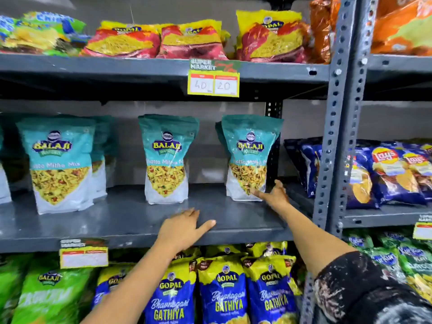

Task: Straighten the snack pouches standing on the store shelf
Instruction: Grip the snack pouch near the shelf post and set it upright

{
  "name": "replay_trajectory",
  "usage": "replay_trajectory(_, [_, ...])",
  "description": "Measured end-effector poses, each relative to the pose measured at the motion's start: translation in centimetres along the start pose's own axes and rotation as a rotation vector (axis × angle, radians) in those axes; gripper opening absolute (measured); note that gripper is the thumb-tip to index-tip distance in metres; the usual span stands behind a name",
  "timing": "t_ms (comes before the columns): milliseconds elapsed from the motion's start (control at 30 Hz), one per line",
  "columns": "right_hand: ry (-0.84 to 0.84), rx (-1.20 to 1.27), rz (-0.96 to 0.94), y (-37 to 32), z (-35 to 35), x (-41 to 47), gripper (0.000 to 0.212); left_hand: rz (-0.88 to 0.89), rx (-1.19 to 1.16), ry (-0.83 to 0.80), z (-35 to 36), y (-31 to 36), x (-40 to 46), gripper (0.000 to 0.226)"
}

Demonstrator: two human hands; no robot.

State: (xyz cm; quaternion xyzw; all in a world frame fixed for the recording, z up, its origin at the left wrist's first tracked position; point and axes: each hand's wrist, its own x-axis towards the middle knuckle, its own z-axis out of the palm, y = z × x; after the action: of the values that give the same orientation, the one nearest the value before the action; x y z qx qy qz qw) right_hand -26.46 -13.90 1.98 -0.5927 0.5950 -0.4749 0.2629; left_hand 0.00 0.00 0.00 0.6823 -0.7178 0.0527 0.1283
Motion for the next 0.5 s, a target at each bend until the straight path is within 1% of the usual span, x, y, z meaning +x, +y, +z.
replay_trajectory(133, [-0.146,0.172,-0.043,0.6,-0.4,2.1,0.107,-0.064,0.107,0.208,1.6,0.5,-0.4,0.077])
replay_trajectory(200, [-0.189,0.198,-0.038,0.9,-0.2,2.8,0.102,-0.083,0.115,0.266,2.1,1.1,-0.8,0.074])
replay_trajectory(267, [-0.221,0.234,-0.043,1.0,-0.1,3.7,0.101,-0.093,0.102,0.314,2.3,1.3,-0.8,0.073])
replay_trajectory(367, [-0.262,0.294,-0.051,1.3,0.3,4.9,0.105,-0.106,0.104,0.335,2.1,1.3,-0.8,0.069])
replay_trajectory(433, [-0.3,0.309,-0.07,1.3,0.6,5.3,0.1,-0.108,0.116,0.334,2.3,1.3,-0.7,0.065])
replay_trajectory(500, [-0.332,0.323,-0.1,1.2,0.7,5.7,0.092,-0.11,0.11,0.349,2.3,1.4,-0.8,0.067])
